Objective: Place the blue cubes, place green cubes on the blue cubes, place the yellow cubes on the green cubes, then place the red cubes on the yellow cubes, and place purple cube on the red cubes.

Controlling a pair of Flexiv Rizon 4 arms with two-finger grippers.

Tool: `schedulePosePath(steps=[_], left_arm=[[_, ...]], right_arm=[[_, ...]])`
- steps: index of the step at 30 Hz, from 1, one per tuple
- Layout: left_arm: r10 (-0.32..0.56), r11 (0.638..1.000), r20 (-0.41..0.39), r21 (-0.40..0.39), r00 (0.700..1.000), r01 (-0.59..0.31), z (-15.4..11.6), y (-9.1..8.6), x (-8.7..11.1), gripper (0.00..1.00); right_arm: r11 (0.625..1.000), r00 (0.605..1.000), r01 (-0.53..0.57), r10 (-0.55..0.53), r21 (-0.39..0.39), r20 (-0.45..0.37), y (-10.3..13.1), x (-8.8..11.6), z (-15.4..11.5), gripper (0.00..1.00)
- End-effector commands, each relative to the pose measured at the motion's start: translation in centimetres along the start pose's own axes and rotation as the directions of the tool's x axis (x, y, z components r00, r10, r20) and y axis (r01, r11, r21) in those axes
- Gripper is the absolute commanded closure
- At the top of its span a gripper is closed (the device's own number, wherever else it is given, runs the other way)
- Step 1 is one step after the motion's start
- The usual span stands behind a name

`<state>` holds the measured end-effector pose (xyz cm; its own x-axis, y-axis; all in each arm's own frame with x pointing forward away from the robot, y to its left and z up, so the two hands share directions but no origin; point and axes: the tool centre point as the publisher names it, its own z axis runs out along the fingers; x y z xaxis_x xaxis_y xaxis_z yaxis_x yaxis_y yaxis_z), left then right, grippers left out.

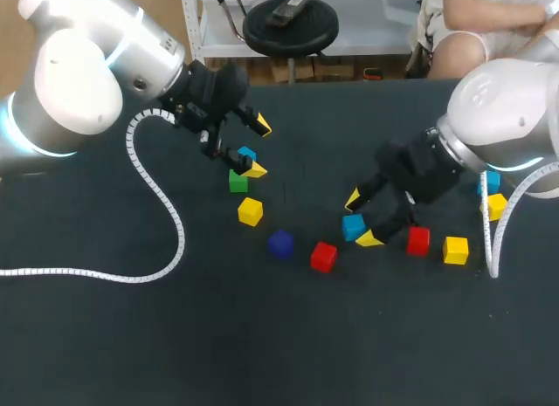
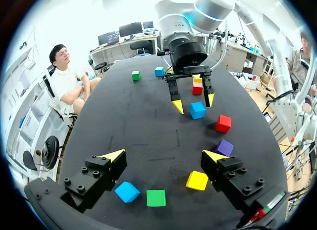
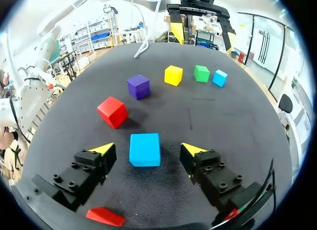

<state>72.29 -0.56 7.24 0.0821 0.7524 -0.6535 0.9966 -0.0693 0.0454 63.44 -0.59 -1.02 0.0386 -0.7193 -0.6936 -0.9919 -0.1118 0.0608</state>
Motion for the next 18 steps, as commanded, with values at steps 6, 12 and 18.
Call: schedulePosePath(steps=[6, 12, 18], left_arm=[[0.003, 1.000, 0.003, 0.000, 1.000, -0.003, 0.0, 0.0, 0.1, 0.00], [0.003, 1.000, 0.003, 0.000, 1.000, -0.003, 0.0, 0.0, 0.1, 0.00], [0.003, 1.000, 0.003, 0.000, 1.000, -0.003, 0.0, 0.0, 0.1, 0.00]], right_arm=[[1.000, 1.000, 0.001, -0.001, -0.007, -0.006, -0.1, -0.1, 0.2, 0.55], [1.000, 1.000, -0.012, 0.011, -0.022, -0.025, 0.1, 0.0, 0.4, 1.00], [0.999, 1.000, -0.007, 0.006, -0.044, -0.025, 1.4, -0.8, 0.1, 1.00]])
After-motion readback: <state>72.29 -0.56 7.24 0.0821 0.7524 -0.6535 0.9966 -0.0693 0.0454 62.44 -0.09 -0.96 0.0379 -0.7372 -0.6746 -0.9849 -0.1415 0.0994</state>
